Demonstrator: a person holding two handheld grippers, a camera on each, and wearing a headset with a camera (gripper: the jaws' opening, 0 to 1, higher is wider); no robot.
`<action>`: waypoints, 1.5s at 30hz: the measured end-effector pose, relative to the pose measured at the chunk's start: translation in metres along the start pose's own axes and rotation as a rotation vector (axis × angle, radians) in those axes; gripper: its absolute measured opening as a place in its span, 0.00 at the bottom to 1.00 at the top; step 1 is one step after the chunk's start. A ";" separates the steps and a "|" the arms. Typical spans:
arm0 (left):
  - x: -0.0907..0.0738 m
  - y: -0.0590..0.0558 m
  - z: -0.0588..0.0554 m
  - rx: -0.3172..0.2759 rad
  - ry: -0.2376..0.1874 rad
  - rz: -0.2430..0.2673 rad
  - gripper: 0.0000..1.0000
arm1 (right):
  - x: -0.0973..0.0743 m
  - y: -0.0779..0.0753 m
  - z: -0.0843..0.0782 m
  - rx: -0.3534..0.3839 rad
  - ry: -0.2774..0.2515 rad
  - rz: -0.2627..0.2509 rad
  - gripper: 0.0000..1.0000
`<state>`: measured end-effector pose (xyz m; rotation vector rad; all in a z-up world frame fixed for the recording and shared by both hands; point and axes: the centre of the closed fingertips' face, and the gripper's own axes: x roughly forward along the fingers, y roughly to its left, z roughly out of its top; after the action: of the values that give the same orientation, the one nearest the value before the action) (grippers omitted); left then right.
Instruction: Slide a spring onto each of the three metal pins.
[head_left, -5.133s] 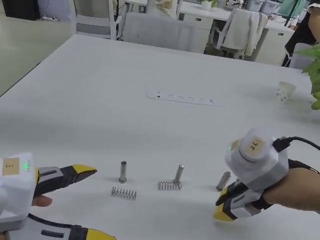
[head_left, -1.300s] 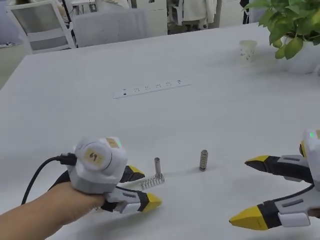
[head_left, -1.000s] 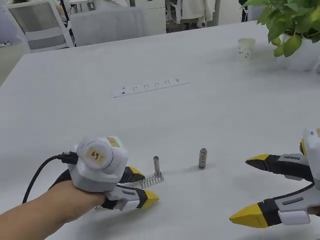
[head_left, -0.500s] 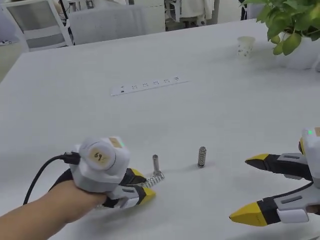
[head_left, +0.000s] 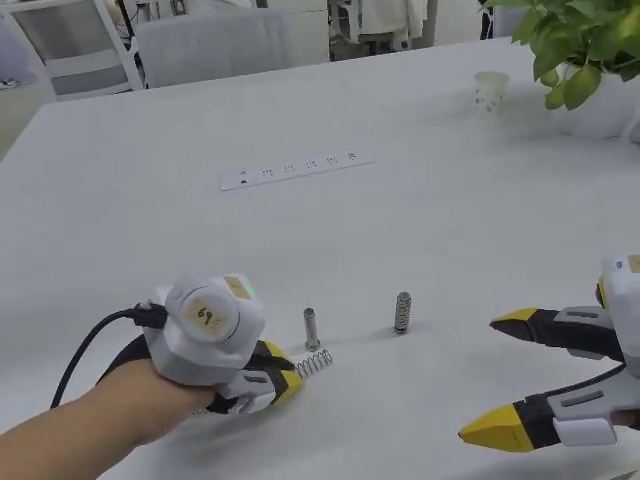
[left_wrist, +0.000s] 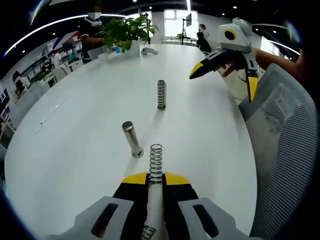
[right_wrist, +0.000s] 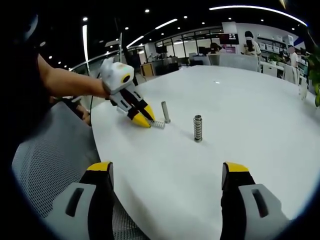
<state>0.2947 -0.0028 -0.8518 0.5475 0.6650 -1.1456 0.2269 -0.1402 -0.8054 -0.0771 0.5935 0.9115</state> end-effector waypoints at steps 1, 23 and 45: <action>0.000 -0.001 0.000 0.004 0.001 0.000 0.02 | 0.000 0.000 0.000 -0.002 -0.001 -0.001 0.90; -0.021 -0.018 0.012 0.041 -0.051 -0.007 0.02 | 0.003 0.009 0.003 -0.017 0.027 0.016 0.88; -0.043 -0.030 0.014 0.067 -0.096 -0.018 0.02 | 0.019 0.036 0.008 -0.055 0.097 0.109 0.79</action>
<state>0.2577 0.0051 -0.8130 0.5407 0.5511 -1.2075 0.2117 -0.1016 -0.8020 -0.1398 0.6678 1.0341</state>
